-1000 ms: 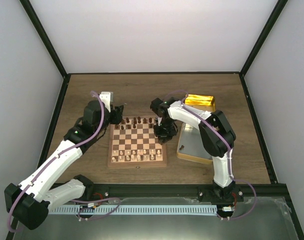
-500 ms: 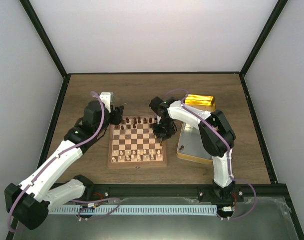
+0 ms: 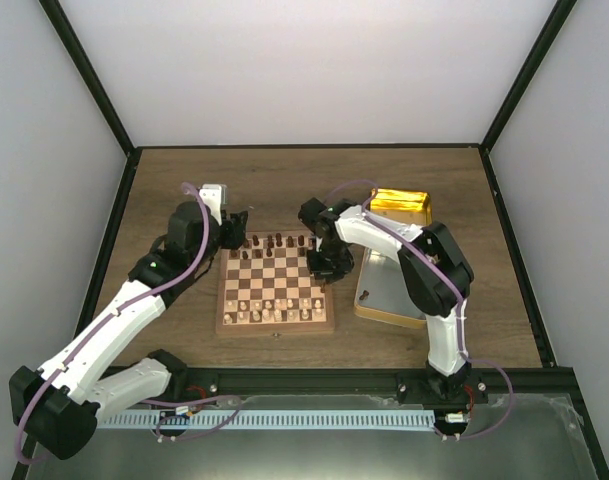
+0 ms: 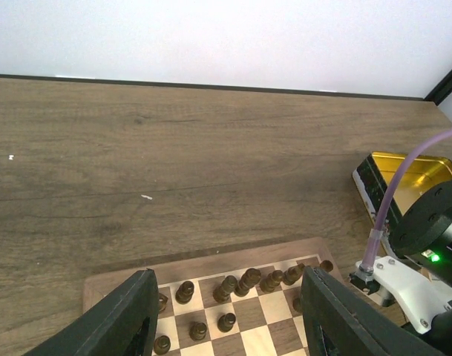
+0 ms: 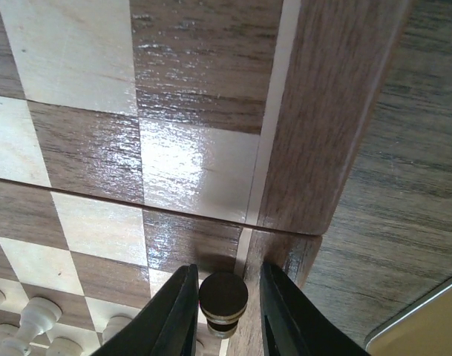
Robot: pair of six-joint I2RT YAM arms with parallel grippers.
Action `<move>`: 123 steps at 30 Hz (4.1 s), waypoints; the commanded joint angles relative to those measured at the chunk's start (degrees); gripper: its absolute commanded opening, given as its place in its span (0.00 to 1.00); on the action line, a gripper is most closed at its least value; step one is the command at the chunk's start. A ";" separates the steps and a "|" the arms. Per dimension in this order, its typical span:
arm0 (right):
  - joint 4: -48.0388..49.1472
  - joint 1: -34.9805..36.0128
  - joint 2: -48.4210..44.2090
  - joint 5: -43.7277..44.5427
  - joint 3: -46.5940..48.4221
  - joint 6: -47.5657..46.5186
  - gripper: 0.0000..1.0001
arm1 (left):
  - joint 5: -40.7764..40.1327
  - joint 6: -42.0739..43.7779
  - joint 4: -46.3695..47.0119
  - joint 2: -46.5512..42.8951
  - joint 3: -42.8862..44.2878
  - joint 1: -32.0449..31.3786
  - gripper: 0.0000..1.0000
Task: Set up the chess pieces on the board
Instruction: Place the chess piece on the chessboard, then pick up the chess piece from the chessboard, then place the chess piece on the chessboard.
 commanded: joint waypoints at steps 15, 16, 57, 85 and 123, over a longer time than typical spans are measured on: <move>3.37 2.97 -2.31 4.84 -2.21 5.81 0.06 | 0.13 -1.20 2.21 -0.05 -0.90 0.25 0.55; 4.80 2.95 -3.16 5.16 -2.76 6.72 0.06 | -0.03 -1.53 2.32 -0.06 -0.93 0.25 0.55; 91.61 -2.13 -19.23 -24.09 -33.05 74.62 0.10 | 20.32 -37.78 26.38 3.16 -14.36 -0.01 0.48; 95.71 -2.84 -16.49 -25.14 -33.52 78.35 0.13 | 23.56 -31.95 29.22 6.51 -14.35 0.01 0.09; 53.73 -12.69 -38.37 6.53 -36.59 20.74 0.76 | 8.79 2.68 -28.59 43.03 25.71 -6.43 0.08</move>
